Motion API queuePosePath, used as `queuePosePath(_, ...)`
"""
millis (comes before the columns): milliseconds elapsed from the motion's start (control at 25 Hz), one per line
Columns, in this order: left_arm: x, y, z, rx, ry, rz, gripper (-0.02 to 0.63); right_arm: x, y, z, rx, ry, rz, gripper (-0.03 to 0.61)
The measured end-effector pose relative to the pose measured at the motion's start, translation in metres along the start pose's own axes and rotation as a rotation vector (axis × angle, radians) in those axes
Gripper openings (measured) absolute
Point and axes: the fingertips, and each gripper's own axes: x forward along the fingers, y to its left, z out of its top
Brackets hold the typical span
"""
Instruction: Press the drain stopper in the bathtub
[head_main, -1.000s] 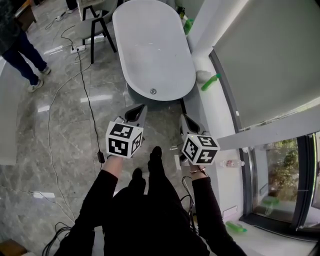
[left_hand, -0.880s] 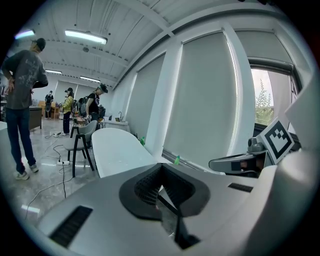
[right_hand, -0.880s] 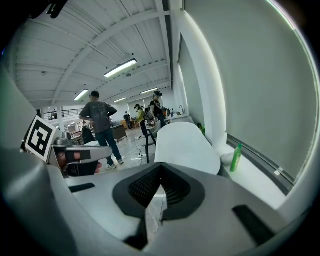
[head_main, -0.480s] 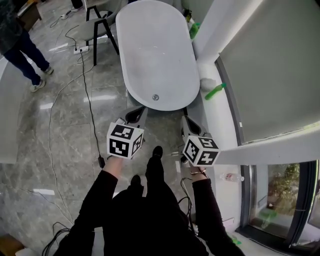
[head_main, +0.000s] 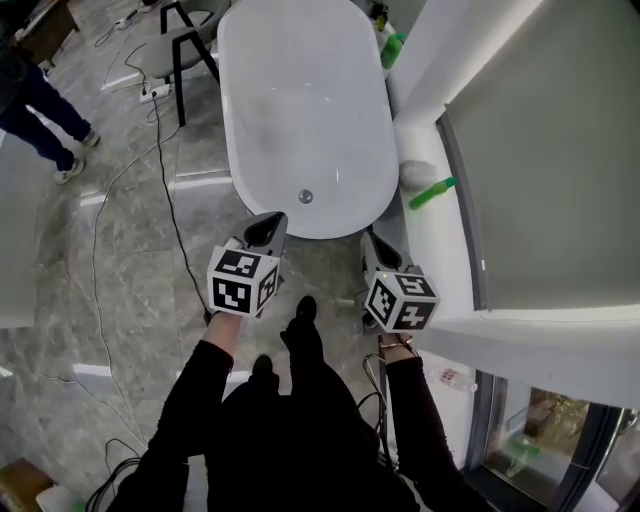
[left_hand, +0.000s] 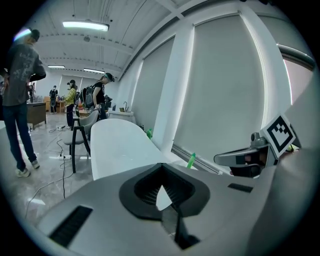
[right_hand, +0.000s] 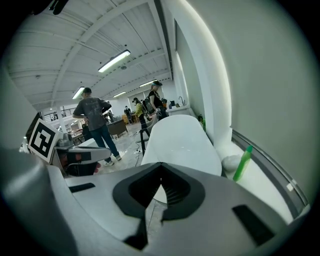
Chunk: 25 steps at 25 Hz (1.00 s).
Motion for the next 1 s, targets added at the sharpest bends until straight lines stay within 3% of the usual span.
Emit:
queuePosePath(680, 0.092, 0.011, 0.017, -0.002, 0.101, 0.051, 0.005, 0.062, -0.061, 0.044, -0.037, 0.035, 0.044, 0.002)
queuePosePath(1000, 0.129, 0.011, 0.015, 0.005, 0.136, 0.05, 0.005, 0.08, -0.089, 0.038, -0.043, 0.061, 0.044, 0.002)
